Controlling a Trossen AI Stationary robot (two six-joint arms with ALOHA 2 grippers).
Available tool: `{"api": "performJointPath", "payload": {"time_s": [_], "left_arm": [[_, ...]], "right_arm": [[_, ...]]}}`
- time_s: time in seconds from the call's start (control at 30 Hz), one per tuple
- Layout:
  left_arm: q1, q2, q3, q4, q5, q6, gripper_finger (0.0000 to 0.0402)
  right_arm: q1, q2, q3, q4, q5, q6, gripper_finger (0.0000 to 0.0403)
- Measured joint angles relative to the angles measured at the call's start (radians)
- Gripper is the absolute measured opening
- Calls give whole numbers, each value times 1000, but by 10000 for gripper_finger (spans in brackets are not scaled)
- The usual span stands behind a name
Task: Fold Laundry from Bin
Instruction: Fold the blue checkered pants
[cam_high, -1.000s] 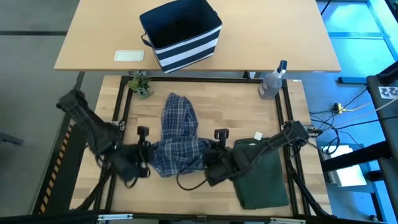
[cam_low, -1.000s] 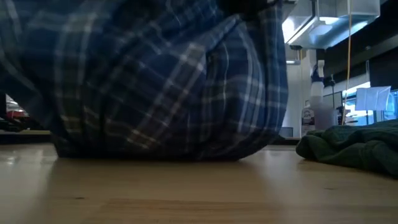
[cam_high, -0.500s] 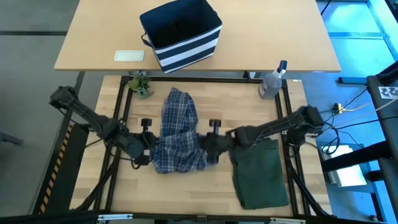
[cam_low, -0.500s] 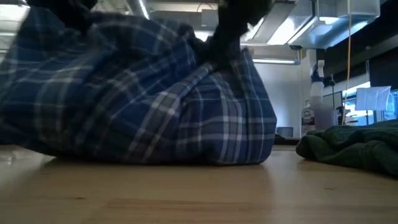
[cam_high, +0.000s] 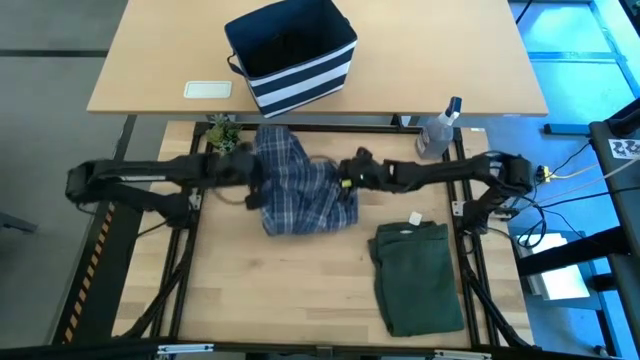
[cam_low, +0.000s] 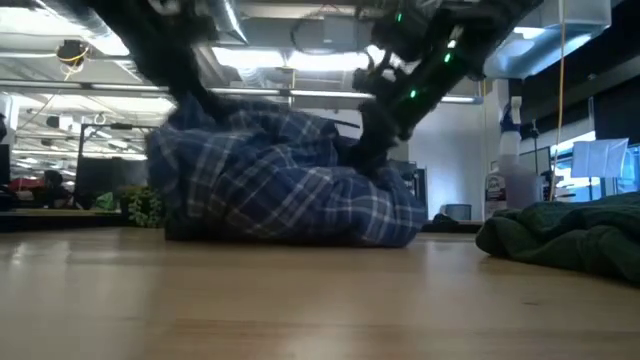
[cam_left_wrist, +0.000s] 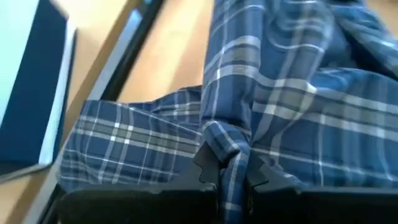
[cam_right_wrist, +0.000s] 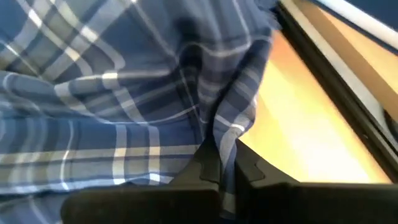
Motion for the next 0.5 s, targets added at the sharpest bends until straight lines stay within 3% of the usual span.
{"api": "performJointPath", "payload": {"time_s": [0.23,0.37,0.5], "left_arm": [[345,82,-129,157,108,-21,0],[409,100,-167,161,123,-82,0],[397,101,-189,154,117,-149,0]], "right_arm": [[-141,82,-2,179,-130,-33,0],[-184,142,-1,297,-207,-76,0],[-210,206,45,328,-255,-85,0]]}}
